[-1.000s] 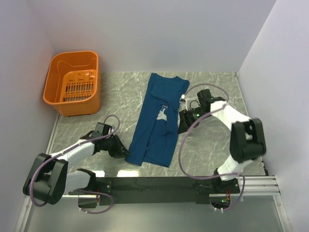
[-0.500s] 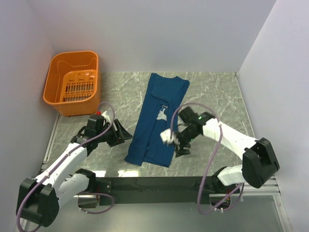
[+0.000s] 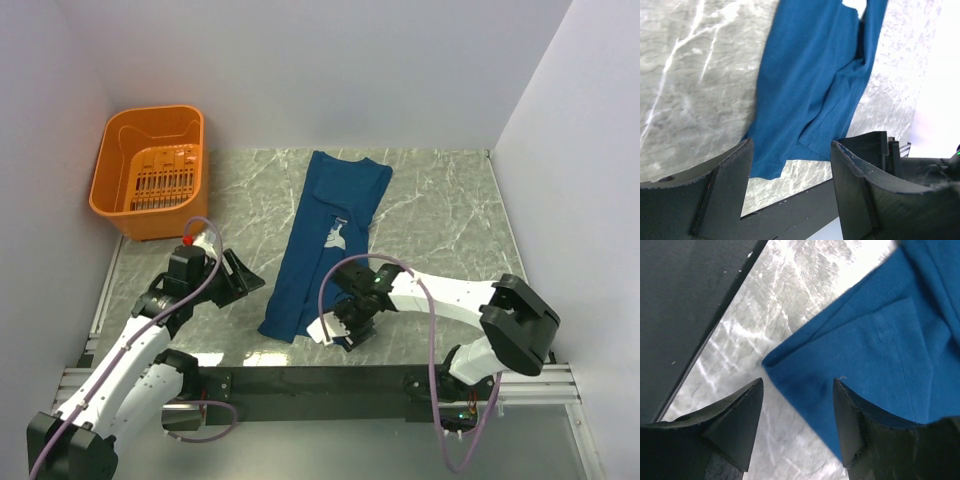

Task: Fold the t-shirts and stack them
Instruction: Fold the tshirt

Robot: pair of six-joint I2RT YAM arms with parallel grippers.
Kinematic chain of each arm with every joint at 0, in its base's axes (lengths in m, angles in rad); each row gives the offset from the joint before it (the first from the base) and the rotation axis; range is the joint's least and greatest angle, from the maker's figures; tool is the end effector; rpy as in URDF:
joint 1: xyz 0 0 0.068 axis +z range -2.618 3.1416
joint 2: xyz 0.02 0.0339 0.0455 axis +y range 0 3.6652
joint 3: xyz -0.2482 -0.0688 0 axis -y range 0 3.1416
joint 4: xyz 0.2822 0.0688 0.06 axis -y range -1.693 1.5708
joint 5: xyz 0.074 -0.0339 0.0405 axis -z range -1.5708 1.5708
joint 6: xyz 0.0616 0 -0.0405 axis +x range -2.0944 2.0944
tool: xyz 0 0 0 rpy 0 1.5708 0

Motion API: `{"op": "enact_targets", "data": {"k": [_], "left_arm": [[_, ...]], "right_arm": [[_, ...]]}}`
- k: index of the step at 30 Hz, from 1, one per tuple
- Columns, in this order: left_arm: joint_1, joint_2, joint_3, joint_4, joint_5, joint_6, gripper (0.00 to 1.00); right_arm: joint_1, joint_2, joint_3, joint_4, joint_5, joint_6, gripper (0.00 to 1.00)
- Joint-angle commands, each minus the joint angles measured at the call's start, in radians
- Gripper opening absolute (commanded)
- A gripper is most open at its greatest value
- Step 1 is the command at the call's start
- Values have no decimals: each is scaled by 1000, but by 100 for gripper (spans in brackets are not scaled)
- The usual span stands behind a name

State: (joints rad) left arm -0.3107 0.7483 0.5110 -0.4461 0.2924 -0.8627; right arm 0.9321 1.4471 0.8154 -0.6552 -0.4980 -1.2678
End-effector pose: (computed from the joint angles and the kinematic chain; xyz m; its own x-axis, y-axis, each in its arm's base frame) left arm 0.2132 -0.0871 0.1904 -0.7750 -0.5151 -0.3661 -0.1279 0.6952 -0.7074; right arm 0.1483 0.2491 0.1186 0.5786 -0.6273 -0.5212 -0.7805 -0.6114 -0.1305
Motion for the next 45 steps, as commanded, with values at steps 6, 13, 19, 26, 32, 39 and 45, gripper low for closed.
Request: {"op": "enact_targets", "data": {"k": [6, 13, 19, 26, 32, 39, 45], "left_arm": [[4, -38, 69, -69, -73, -2, 68], [5, -37, 69, -71, -68, 4, 68], [5, -10, 12, 12, 8, -10, 68], [5, 137, -19, 162, 102, -6, 68], [2, 338, 43, 259, 180, 28, 67], [-117, 494, 113, 236, 217, 76, 66], [-174, 436, 119, 185, 163, 108, 66]], "right_arm": [[63, 47, -47, 121, 125, 2, 58], [82, 42, -53, 94, 130, -4, 29], [77, -92, -162, -19, 145, -99, 8], [-6, -237, -208, -147, 150, -154, 2], [-76, -297, -245, -230, 176, -219, 2], [-217, -333, -248, -250, 168, -257, 23], [-372, -405, -158, -359, 1, -274, 85]]}}
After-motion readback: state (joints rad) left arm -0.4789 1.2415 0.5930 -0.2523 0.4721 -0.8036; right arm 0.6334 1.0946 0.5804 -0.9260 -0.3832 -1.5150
